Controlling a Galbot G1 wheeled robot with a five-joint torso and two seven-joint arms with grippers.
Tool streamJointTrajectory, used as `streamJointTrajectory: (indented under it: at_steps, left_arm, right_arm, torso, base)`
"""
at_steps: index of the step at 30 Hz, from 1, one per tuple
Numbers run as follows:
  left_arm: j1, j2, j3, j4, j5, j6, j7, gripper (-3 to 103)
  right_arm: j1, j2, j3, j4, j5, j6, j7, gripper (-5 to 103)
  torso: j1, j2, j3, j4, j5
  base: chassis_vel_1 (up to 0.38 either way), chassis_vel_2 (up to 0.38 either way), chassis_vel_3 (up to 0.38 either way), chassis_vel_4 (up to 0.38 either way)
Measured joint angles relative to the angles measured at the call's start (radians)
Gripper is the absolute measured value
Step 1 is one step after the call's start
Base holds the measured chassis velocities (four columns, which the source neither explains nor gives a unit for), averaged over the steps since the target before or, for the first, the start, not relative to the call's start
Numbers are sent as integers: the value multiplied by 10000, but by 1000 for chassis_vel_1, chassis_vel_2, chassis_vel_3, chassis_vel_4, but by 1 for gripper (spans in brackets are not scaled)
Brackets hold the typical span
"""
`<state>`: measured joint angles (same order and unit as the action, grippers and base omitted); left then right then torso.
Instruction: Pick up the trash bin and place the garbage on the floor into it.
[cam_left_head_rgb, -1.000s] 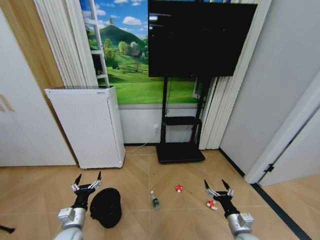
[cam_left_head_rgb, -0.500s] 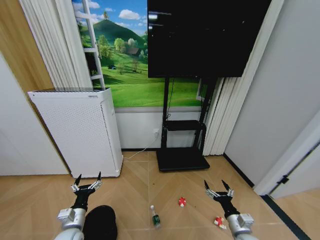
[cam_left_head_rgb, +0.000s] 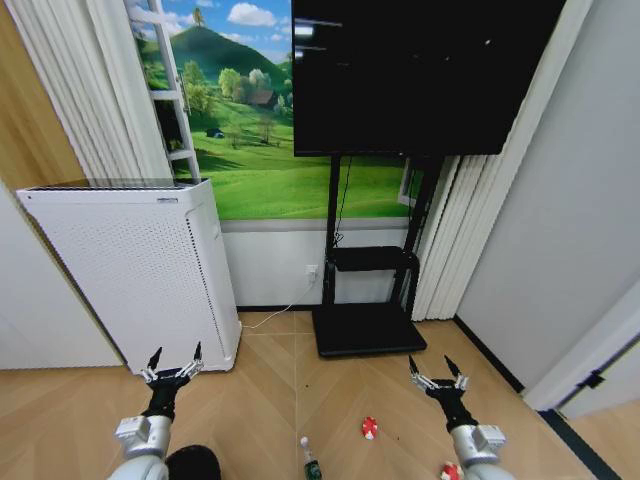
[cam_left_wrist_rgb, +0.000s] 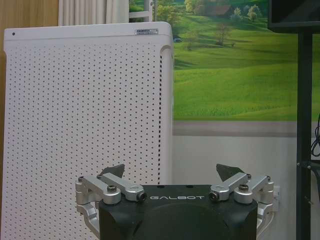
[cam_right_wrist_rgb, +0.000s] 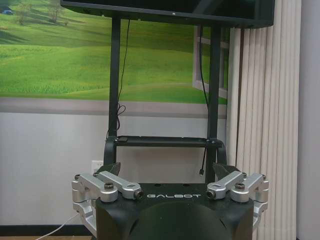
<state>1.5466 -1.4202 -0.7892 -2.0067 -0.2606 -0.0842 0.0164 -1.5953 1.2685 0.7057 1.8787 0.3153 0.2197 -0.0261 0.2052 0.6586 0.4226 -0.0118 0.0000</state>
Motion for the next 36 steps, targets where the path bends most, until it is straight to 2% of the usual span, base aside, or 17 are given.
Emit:
streamJointTrajectory:
  at_steps: [12,24,36]
  left_arm:
    - [27,8,17,-43,209,218,-84,100]
    - [48,-8,42,-6,-5,-61,178,100]
    - [11,8,31,13,39,-15,208,100]
  right_arm:
    - [-6,14,-40,-26,42,24,-83,100]
    - [-32,67,-66,-63,59,91,-206,100]
    - [-14,57,-54,-76,87,133,-206,100]
  torso:
    - [5,-1,2,3,0]
    - [4,-3,1,2,0]
    - [-174,-429,-243,2,0]
  base:
    - [0,0,0,0]
    - [0,0,0,0]
    - [0,0,0,0]
